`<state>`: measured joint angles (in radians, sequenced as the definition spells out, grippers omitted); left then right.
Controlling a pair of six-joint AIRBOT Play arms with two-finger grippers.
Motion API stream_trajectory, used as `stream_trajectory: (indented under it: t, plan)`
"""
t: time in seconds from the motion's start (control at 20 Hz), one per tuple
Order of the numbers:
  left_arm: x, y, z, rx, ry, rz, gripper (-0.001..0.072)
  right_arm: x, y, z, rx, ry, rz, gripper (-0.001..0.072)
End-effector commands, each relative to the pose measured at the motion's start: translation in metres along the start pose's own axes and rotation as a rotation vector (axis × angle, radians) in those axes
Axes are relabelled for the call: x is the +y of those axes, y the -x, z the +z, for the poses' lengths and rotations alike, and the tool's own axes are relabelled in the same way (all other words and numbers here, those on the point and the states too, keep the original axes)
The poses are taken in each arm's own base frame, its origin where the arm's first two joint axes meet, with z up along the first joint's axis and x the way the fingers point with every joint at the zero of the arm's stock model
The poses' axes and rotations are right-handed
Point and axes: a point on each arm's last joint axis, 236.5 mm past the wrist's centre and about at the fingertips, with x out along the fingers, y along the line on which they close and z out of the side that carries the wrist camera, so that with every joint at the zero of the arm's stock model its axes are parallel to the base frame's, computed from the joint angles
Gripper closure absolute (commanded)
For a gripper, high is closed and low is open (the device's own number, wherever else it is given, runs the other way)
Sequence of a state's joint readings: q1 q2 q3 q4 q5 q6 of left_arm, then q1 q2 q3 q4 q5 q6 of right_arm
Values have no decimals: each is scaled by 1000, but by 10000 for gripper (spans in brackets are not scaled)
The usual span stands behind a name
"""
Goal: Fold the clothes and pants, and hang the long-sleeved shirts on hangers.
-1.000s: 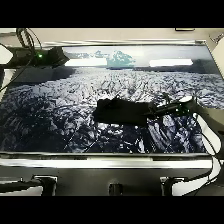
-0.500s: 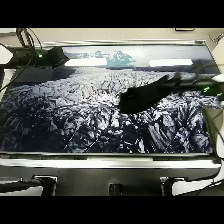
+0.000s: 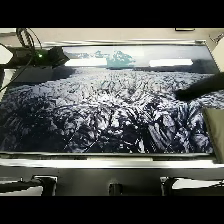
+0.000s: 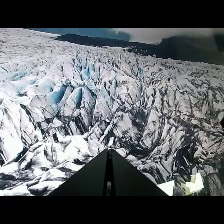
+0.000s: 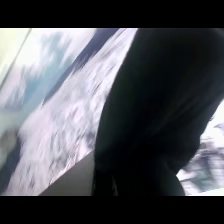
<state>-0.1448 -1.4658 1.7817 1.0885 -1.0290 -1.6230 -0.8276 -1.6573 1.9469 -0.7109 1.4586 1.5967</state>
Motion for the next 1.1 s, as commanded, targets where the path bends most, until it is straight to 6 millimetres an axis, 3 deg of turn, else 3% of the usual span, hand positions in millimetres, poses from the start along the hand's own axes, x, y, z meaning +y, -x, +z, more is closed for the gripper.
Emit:
stream_trajectory:
  t: [0.0, 0.2, 0.5, 0.75, 0.9, 1.05]
  plan:
    - [-1, 0, 0, -1, 0, -1, 682, -53, 53, 31, -128, -96, -76, 674]
    - [-1, 0, 0, -1, 0, -1, 682, -83, 92, 33, -168, -153, -109, 674]
    - [-7, -1, -1, 2, 4, -18, 682, -102, 140, 41, -275, -215, -148, 674]
    - [-13, -3, -4, 10, -5, -28, 682, -157, 143, -2, -134, -331, -380, 674]
    - [-14, -2, -4, 10, -5, -28, 682, -201, 168, -41, -29, -404, -619, 674]
    - [-16, -3, -6, 13, -8, -33, 682, -218, 168, -66, 42, -468, -675, 673]
